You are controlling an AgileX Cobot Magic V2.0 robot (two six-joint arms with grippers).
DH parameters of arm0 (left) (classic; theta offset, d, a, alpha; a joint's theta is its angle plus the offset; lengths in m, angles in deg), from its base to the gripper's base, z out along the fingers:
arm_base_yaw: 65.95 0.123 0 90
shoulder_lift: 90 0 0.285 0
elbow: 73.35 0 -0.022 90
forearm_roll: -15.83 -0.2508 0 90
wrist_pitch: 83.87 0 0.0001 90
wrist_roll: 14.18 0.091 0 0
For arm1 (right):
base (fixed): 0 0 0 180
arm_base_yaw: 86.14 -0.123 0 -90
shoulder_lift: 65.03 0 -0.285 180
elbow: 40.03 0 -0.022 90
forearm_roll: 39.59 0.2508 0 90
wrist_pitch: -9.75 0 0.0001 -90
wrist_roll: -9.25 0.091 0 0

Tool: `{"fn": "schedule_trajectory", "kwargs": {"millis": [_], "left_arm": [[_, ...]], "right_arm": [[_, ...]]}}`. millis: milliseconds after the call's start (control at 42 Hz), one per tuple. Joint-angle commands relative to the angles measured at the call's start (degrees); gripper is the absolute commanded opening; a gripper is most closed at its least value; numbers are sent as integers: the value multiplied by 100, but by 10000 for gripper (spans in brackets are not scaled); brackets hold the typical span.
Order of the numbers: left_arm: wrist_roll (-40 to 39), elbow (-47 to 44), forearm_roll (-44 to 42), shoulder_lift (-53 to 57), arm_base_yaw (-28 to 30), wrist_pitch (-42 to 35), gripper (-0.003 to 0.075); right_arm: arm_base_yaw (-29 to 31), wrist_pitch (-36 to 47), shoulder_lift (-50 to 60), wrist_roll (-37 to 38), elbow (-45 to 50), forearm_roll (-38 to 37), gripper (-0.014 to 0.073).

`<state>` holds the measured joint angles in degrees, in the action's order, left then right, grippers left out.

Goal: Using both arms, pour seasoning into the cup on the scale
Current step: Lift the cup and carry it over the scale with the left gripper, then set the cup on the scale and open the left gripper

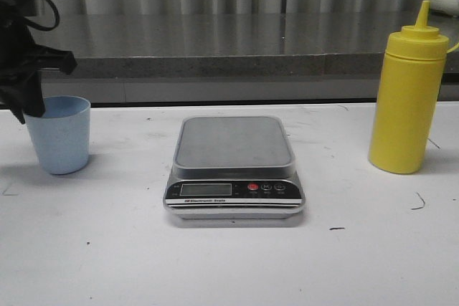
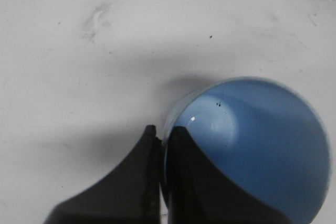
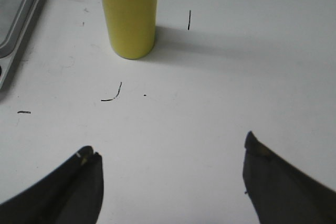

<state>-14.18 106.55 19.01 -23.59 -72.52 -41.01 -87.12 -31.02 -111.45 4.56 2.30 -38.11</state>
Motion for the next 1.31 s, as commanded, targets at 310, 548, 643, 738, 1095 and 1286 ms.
{"fn": "schedule_trajectory", "kwargs": {"millis": [310, 548, 643, 738, 1095, 1286], "left_arm": [[0, 563, 15, 1342, -1615, 5, -20], [0, 1448, 15, 760, -2373, 105, -20], [-124, 1708, 15, 445, -2453, 159, -20], [-413, 1894, 15, 147, -2464, 229, -20], [-981, 2101, -379, -501, -2453, 217, -20], [-981, 2101, -379, -590, -2453, 211, -15]], "right_arm": [[30, 344, -30, -65, -199, -79, 570], [30, 344, -30, -65, -199, -79, 570], [30, 344, -30, -65, -199, -79, 570], [30, 344, -30, -65, -199, -79, 570], [30, 344, -30, -65, -199, -79, 570], [30, 344, -30, -65, -199, -79, 570]]}}
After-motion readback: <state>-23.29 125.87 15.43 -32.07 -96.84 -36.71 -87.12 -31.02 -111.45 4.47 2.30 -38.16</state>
